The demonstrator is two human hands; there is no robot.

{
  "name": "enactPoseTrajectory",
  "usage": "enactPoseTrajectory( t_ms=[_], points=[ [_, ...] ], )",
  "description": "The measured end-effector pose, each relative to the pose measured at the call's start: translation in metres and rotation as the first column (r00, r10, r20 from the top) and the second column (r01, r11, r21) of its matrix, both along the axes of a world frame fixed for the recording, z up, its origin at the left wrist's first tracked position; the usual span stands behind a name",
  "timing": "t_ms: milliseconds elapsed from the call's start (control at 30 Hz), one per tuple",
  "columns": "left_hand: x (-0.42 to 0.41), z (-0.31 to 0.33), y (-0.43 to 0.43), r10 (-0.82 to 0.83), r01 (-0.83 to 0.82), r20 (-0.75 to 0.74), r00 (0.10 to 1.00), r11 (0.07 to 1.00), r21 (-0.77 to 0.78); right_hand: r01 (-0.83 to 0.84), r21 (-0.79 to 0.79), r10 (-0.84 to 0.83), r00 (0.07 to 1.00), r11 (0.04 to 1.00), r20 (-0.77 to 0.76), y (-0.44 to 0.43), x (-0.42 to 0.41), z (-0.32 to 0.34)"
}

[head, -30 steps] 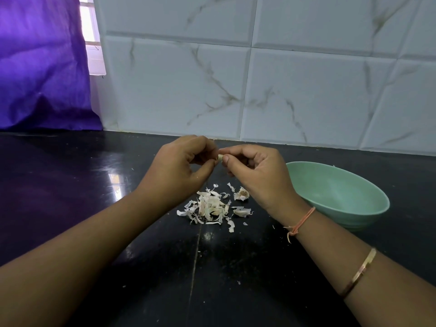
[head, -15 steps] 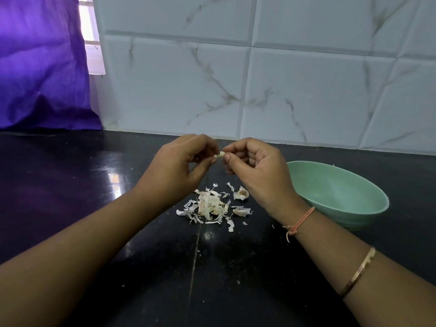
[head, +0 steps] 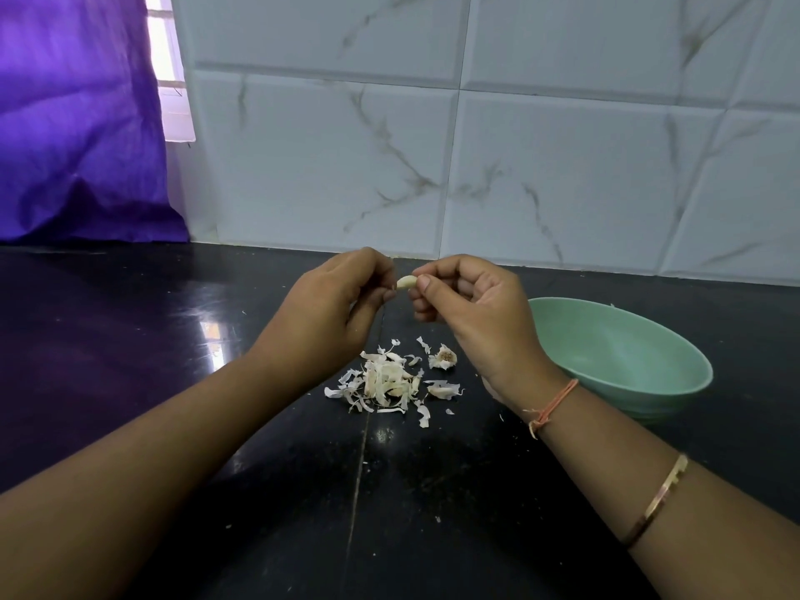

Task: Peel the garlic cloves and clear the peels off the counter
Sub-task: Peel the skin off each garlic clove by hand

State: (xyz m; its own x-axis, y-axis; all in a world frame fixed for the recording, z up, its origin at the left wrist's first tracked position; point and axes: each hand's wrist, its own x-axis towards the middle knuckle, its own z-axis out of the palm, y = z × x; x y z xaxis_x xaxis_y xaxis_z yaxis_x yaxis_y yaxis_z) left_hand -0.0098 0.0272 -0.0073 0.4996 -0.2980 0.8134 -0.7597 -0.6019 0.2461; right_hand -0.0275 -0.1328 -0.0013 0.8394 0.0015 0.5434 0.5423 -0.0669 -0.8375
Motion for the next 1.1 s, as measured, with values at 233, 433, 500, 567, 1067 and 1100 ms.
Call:
enactPoseTrajectory(
  t_ms=[233, 433, 500, 567, 1067, 1100],
  points=[
    [-0.007, -0.002, -0.007, -0.091, 0.02, -0.248, 0.965, 0.962, -0.274, -0.005, 0.075, 0.007, 1.0, 0.997, -0.021, 0.0, 0.0, 0.0],
    [-0.005, -0.005, -0.015, -0.379, 0.027, -0.512, 0.771, 0.823, -0.568, -0.026, 0.011, 0.026, 1.0, 1.0, -0.001, 0.002, 0.002, -0.005],
    [-0.004, -0.005, -0.015, -0.486, 0.032, -0.515, 0.706, 0.748, -0.663, -0.005, -0.029, 0.005, 1.0, 1.0, 0.021, 0.003, 0.003, -0.006],
    [-0.003, -0.005, -0.015, -0.572, 0.023, -0.511, 0.642, 0.681, -0.732, 0.044, -0.094, -0.039, 0.998, 0.995, 0.056, 0.002, 0.003, -0.007],
    [-0.006, -0.001, -0.019, -0.692, -0.08, -0.467, 0.55, 0.513, -0.855, 0.226, -0.283, -0.167, 0.961, 0.932, 0.219, 0.004, 0.003, -0.012],
    [-0.006, -0.001, -0.019, -0.686, -0.087, -0.473, 0.553, 0.518, -0.851, 0.228, -0.293, -0.166, 0.961, 0.929, 0.223, 0.004, 0.003, -0.012]
  ],
)
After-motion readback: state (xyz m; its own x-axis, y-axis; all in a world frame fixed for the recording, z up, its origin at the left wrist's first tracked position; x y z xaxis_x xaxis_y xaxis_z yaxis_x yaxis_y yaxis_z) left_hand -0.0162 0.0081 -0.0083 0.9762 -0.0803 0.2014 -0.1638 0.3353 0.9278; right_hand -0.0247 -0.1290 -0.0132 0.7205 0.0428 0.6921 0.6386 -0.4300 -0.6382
